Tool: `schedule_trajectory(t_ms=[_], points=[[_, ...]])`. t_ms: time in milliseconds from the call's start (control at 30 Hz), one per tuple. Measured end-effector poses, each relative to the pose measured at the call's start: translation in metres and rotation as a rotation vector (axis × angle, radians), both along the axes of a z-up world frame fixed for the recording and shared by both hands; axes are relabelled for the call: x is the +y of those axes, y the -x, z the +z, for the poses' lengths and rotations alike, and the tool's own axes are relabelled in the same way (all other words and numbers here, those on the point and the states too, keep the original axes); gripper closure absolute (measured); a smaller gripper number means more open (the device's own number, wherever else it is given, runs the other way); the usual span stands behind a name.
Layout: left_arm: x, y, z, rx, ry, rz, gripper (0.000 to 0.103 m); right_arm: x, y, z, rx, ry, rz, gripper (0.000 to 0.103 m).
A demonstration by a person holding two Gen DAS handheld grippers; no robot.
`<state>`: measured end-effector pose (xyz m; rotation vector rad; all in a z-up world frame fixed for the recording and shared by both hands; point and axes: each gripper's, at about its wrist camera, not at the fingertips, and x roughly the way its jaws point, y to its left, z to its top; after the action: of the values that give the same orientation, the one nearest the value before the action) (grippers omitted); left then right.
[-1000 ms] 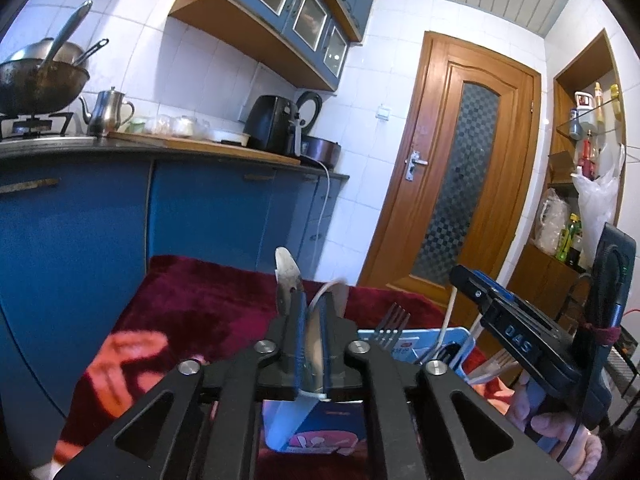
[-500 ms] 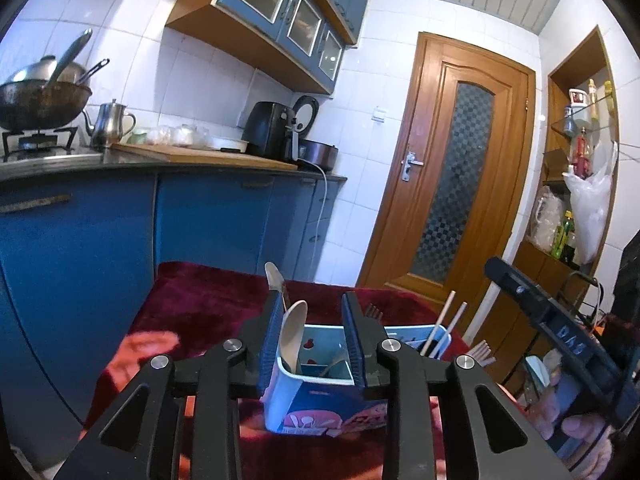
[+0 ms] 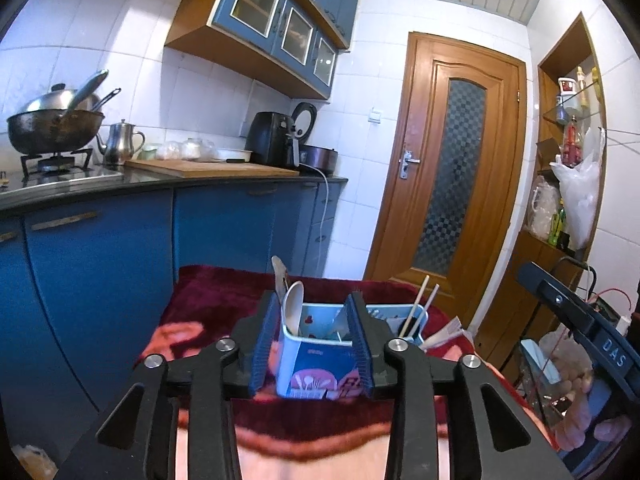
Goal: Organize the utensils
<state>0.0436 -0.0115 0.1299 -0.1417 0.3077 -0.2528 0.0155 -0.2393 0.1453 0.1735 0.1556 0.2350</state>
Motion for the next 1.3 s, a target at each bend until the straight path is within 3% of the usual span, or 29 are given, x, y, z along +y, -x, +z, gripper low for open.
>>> schedule_trajectory(t_ms=[200, 367, 500, 800, 1067, 1300], points=[[0.003, 0.029, -0.012, 0.005, -0.029, 0.026, 0.052, 0.005, 0.03, -0.015, 0.025, 0.01, 0.01, 0.054], [0.003, 0.048, -0.029, -0.005, -0.063, 0.062, 0.035, 0.008, 0.048, -0.033, 0.041, 0.029, -0.002, 0.044], [0.0, 0.055, -0.046, 0.014, -0.086, 0.094, 0.028, 0.007, 0.055, -0.054, 0.087, 0.03, -0.008, 0.034], [0.001, 0.045, -0.091, 0.095, -0.14, 0.174, 0.027, 0.0, 0.066, -0.108, 0.159, 0.082, -0.077, 0.022], [0.001, 0.043, -0.115, 0.104, -0.137, 0.203, 0.027, -0.004, 0.068, -0.126, 0.083, 0.146, -0.128, 0.016], [0.0, 0.042, -0.12, 0.099, -0.137, 0.22, 0.027, -0.009, 0.061, -0.136, 0.099, 0.136, -0.146, 0.016]])
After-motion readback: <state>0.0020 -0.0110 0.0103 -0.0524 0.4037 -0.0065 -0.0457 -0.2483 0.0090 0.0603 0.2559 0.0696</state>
